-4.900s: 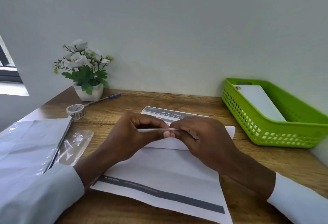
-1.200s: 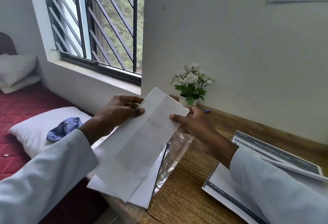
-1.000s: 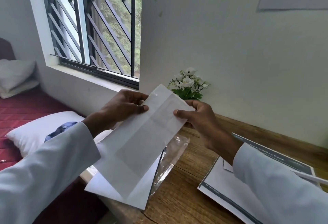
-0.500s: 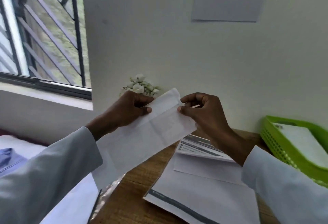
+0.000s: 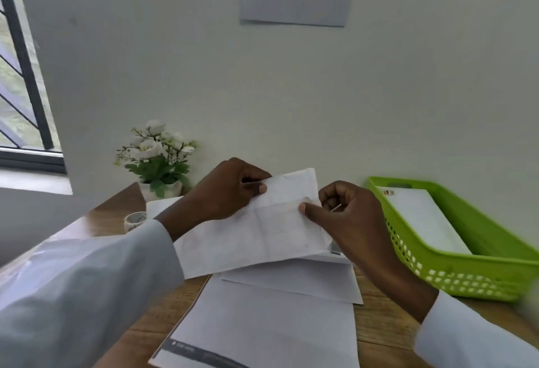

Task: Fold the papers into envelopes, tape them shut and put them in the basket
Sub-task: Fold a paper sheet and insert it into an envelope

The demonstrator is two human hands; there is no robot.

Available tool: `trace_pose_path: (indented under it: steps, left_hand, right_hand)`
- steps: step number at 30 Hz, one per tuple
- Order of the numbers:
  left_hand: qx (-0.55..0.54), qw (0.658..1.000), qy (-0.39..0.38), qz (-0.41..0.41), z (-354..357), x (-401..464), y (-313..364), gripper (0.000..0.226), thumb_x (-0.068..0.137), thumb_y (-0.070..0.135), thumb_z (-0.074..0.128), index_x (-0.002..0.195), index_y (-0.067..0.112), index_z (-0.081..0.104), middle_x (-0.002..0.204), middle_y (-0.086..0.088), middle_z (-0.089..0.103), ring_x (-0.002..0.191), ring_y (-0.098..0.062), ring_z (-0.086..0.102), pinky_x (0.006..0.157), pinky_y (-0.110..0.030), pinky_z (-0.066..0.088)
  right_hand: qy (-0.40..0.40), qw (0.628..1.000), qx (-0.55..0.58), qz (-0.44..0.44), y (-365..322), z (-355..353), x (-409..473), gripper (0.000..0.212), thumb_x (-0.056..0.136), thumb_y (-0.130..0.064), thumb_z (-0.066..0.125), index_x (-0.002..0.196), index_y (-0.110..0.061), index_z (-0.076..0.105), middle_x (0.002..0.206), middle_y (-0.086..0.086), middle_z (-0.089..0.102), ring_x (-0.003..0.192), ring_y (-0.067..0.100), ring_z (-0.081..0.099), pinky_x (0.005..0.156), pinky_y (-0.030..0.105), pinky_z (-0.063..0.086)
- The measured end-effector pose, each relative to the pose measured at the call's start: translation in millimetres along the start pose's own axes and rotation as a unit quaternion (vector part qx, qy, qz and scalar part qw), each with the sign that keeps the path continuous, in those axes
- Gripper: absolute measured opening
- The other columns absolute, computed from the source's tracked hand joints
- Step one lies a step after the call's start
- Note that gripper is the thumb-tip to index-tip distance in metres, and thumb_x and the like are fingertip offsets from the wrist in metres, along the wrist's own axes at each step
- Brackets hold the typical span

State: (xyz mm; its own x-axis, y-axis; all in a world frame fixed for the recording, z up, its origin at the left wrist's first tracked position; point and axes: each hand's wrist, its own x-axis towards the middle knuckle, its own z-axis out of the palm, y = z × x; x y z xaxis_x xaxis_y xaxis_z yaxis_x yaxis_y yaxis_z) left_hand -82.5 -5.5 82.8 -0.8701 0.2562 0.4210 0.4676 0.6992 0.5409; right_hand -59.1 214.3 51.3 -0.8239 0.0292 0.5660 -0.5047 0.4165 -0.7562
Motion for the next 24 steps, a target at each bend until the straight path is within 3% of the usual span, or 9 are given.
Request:
trace_pose_path:
  steps: [3,6,10,13,15,17,20,22,24]
  left_hand:
    - [0.012,1.0,-0.002,-0.001,6,4,6,0.02,0.094,0.01,0.058,0.097,0.016,0.078,0.095,0.002,0.077,0.094,-0.016,0.069,0.081,-0.029,0.051]
    - [0.017,1.0,-0.008,0.002,8,4,8,0.021,0.094,0.009,0.058,0.098,0.013,0.077,0.096,0.001,0.077,0.094,-0.016,0.069,0.083,-0.032,0.052]
    - [0.013,1.0,-0.004,0.006,9,5,7,0.02,0.095,0.008,0.058,0.1,0.01,0.077,0.099,-0.003,0.077,0.095,-0.017,0.068,0.085,-0.031,0.051]
    - [0.003,1.0,-0.004,0.023,11,5,9,0.02,0.094,0.009,0.061,0.105,0.013,0.077,0.104,0.003,0.076,0.088,-0.004,0.064,0.076,-0.007,0.046]
    - [0.012,0.999,-0.001,0.044,14,4,12,0.021,0.094,0.014,0.063,0.11,0.017,0.076,0.106,0.006,0.074,0.092,-0.002,0.061,0.076,0.0,0.038]
    - [0.028,0.996,0.028,0.085,16,-1,12,0.031,0.092,0.028,0.068,0.121,0.02,0.07,0.111,0.007,0.071,0.106,-0.007,0.057,0.088,-0.007,0.038]
    - [0.138,0.978,0.027,0.158,19,-13,5,0.083,0.079,0.067,0.063,0.148,0.026,0.04,0.139,0.004,0.053,0.136,-0.014,0.035,0.117,-0.031,0.024]
    - [0.21,0.963,0.005,0.171,23,-23,-1,0.111,0.067,0.087,0.053,0.155,0.032,0.014,0.155,0.005,0.03,0.148,-0.014,0.016,0.122,-0.044,0.004]
    - [0.231,0.957,-0.005,0.176,28,-31,-9,0.125,0.06,0.092,0.053,0.156,0.033,-0.001,0.159,0.005,0.017,0.15,-0.016,0.009,0.12,-0.049,-0.002]
  right_hand:
    - [0.0,0.997,0.056,0.051,8,-2,-4,0.028,0.069,-0.026,0.088,0.066,-0.014,0.063,0.046,-0.011,0.052,0.043,0.007,0.045,0.043,0.024,0.041]
    - [-0.016,0.987,0.122,0.1,13,-3,-8,0.02,0.07,-0.018,0.087,0.068,-0.014,0.068,0.051,-0.007,0.064,0.047,0.007,0.06,0.046,0.025,0.05]
    - [-0.075,0.967,0.186,0.159,12,-4,-12,0.019,0.075,-0.015,0.083,0.093,-0.013,0.075,0.083,0.002,0.079,0.075,0.018,0.076,0.058,0.026,0.055]
    - [-0.185,0.926,0.237,0.23,11,-5,-14,0.033,0.076,-0.025,0.082,0.106,-0.013,0.075,0.101,0.007,0.078,0.093,0.025,0.075,0.079,0.037,0.059]
    - [-0.214,0.907,0.254,0.258,10,-2,-15,0.033,0.079,-0.03,0.079,0.107,-0.014,0.076,0.104,0.006,0.078,0.096,0.023,0.074,0.077,0.033,0.058]
    - [-0.206,0.899,0.269,0.277,10,1,-15,0.031,0.083,-0.031,0.075,0.109,-0.014,0.075,0.105,0.005,0.077,0.097,0.022,0.074,0.073,0.03,0.057]
    - [-0.188,0.886,0.305,0.293,11,0,-12,0.033,0.086,-0.029,0.071,0.112,-0.01,0.072,0.107,0.009,0.076,0.099,0.025,0.073,0.076,0.034,0.057]
    - [-0.173,0.873,0.341,0.302,10,-2,-9,0.031,0.088,-0.025,0.069,0.114,-0.008,0.072,0.109,0.012,0.075,0.1,0.028,0.073,0.082,0.039,0.059]
    - [-0.16,0.86,0.373,0.309,10,-5,-6,0.032,0.09,-0.021,0.066,0.118,-0.007,0.069,0.113,0.013,0.074,0.104,0.029,0.071,0.091,0.044,0.055]
